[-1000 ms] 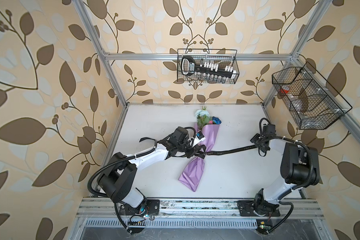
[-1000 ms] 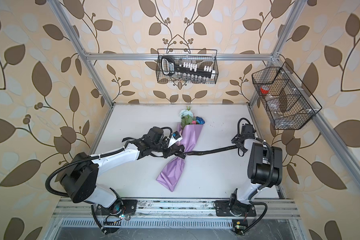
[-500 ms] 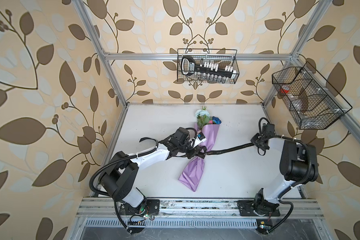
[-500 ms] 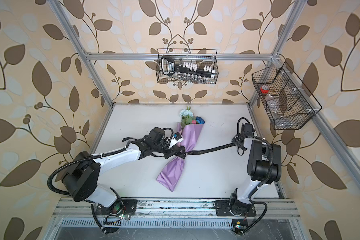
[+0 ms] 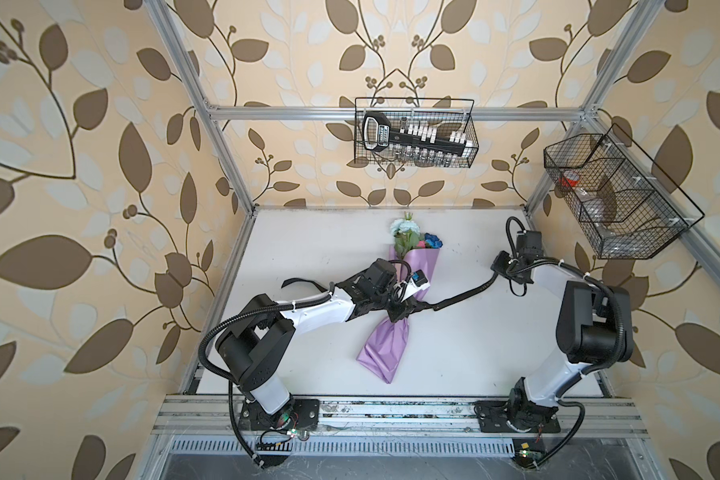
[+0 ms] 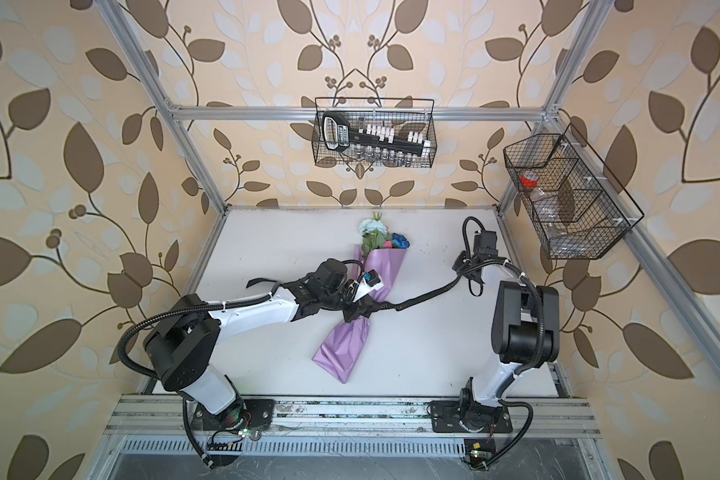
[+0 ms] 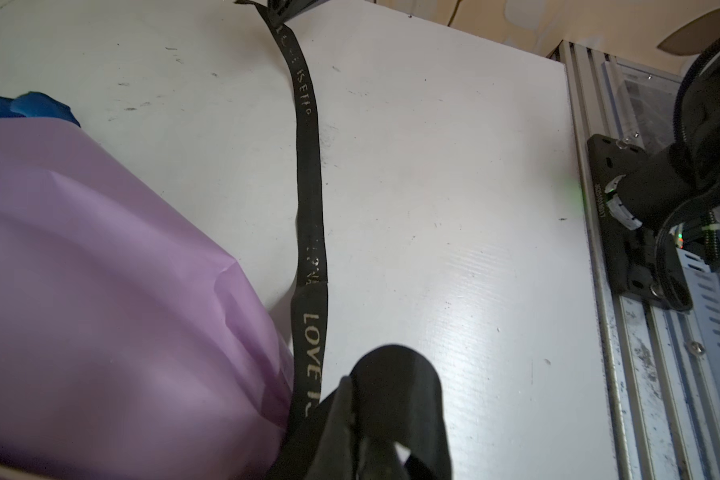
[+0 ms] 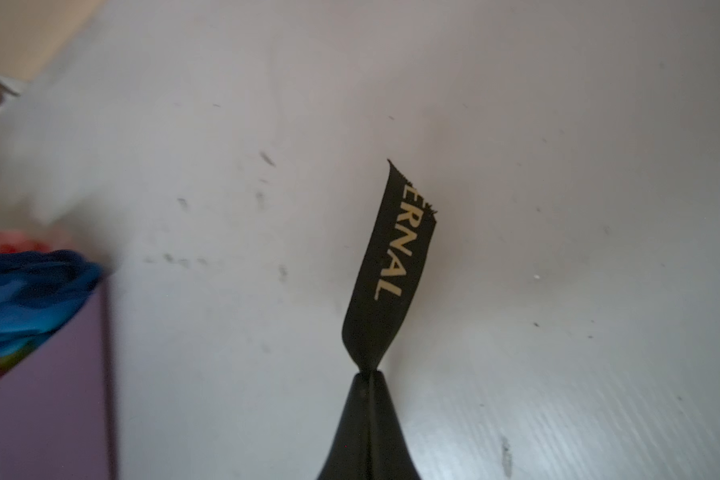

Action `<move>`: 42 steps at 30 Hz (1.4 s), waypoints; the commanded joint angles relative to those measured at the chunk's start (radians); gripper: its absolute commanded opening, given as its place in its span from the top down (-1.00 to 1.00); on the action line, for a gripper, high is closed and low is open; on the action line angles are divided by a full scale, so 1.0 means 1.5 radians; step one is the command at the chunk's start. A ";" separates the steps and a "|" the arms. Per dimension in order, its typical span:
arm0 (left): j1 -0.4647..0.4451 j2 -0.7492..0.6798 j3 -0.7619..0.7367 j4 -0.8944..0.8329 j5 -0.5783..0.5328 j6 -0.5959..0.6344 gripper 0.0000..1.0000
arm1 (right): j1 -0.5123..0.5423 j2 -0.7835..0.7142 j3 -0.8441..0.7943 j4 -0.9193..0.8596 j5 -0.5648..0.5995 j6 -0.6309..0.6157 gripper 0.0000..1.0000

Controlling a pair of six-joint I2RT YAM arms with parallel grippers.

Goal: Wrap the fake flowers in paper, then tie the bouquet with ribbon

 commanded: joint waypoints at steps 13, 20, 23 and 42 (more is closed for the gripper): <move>-0.022 0.033 0.089 0.053 -0.024 -0.025 1.00 | 0.130 -0.088 0.206 -0.033 -0.191 -0.053 1.00; -0.022 0.005 0.052 0.045 -0.048 -0.014 1.00 | 0.219 -0.085 0.319 -0.071 -0.213 -0.090 1.00; -0.022 -0.008 0.035 0.034 -0.067 -0.009 1.00 | 0.253 -0.064 0.374 -0.079 -0.221 -0.088 1.00; -0.024 -0.117 -0.077 -0.002 -0.164 0.076 1.00 | 0.596 0.197 0.730 -0.208 -0.257 -0.101 1.00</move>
